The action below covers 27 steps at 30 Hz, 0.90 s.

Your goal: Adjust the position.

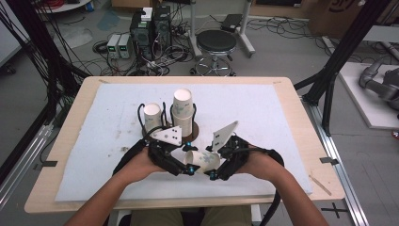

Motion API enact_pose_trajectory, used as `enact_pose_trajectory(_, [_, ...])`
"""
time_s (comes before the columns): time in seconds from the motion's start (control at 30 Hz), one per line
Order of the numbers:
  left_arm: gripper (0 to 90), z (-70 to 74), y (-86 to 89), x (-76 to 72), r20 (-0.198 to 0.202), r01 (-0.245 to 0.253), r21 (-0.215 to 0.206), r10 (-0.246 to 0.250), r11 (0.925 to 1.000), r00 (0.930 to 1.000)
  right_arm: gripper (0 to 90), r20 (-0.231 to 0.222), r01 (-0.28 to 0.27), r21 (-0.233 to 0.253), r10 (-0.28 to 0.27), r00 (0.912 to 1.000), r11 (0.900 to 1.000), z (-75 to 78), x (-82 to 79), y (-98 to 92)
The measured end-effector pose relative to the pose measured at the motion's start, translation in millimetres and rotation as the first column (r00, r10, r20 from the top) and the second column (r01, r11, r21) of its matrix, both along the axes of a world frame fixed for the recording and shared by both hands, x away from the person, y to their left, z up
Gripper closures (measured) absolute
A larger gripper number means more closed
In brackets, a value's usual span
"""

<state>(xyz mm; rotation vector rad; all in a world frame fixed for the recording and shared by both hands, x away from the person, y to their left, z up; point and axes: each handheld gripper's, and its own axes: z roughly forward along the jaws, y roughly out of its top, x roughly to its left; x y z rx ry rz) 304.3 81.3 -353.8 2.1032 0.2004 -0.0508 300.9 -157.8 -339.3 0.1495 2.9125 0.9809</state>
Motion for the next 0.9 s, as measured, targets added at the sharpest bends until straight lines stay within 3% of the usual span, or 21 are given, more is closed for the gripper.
enact_pose_trajectory(0.03, [37.0,0.0,0.0,0.0,0.0,0.0,0.0,0.0,1.0,1.0,22.1,0.004,0.006,0.029,-0.006,1.0,1.0,0.9,-0.2,-3.6])
enact_pose_trajectory(0.07, [37.0,-0.4,1.9,1.0,-0.002,-0.002,-0.011,0.002,0.9999,1.0,22.1,0.004,0.006,0.029,-0.006,1.0,1.0,0.9,-0.2,-3.6])
enact_pose_trajectory(0.1, [37.0,-1.1,3.4,1.1,-0.008,-0.01,-0.026,0.01,0.9996,0.9999,22.1,0.005,0.023,0.079,-0.023,0.9997,0.997,2.3,-1.1,-9.7])
enact_pose_trajectory(0.17, [37.1,-2.0,7.7,2.4,-0.004,-0.02,-0.043,0.02,0.9989,0.9998,22.1,0.016,0.031,0.122,-0.034,0.9993,0.992,3.1,-2.4,-14.4])
enact_pose_trajectory(0.33, [37.1,-4.3,12.0,2.3,0.0,-0.026,-0.08,0.026,0.9965,0.9997,21.2,0.047,0.059,0.223,-0.071,0.9963,0.973,4.2,-6.4,-23.5])
enact_pose_trajectory(0.53, [37.1,-8.1,20.5,1.5,0.013,-0.048,-0.132,0.05,0.9901,0.9987,20.7,0.062,0.096,0.334,-0.124,0.9904,0.938,2.0,-8.8,-34.1])
enact_pose_trajectory(0.57, [37.2,-8.1,20.5,1.5,0.013,-0.048,-0.132,0.05,0.9901,0.9987,20.7,0.062,0.096,0.334,-0.124,0.9904,0.938,2.0,-8.8,-34.1])
enact_pose_trajectory(0.6, [37.2,-9.2,23.4,1.2,0.013,-0.055,-0.154,0.057,0.9866,0.9983,20.7,0.064,0.108,0.363,-0.14,0.9881,0.925,0.7,-9.2,-37.9])
enact_pose_trajectory(0.67, [37.1,-9.7,25.1,1.1,0.014,-0.06,-0.162,0.063,0.9849,0.9979,20.4,0.055,0.126,0.389,-0.159,0.9857,0.912,-1.0,-10.2,-41.1])
enact_pose_trajectory(0.7, [37.2,-11.1,28.2,0.8,0.011,-0.066,-0.185,0.07,0.9805,0.9975,20.3,0.051,0.142,0.398,-0.176,0.9831,0.906,-1.9,-10.5,-43.1])
enact_pose_trajectory(0.73, [37.2,-11.1,28.2,0.8,0.011,-0.066,-0.185,0.07,0.9805,0.9975,20.3,0.051,0.142,0.398,-0.176,0.9831,0.906,-1.9,-10.5,-43.1])
enact_pose_trajectory(0.8, [37.1,-12.9,31.3,0.5,0.011,-0.075,-0.206,0.079,0.9756,0.9968,20.3,0.038,0.17,0.429,-0.205,0.978,0.887,-5.8,-12.2,-47.5])
enact_pose_trajectory(0.9, [37.2,-17.1,36.8,-0.5,0.008,-0.08,-0.25,0.084,0.9649,0.9964,20.3,0.03,0.188,0.458,-0.226,0.9737,0.869,-11.4,-13.5,-51.5])
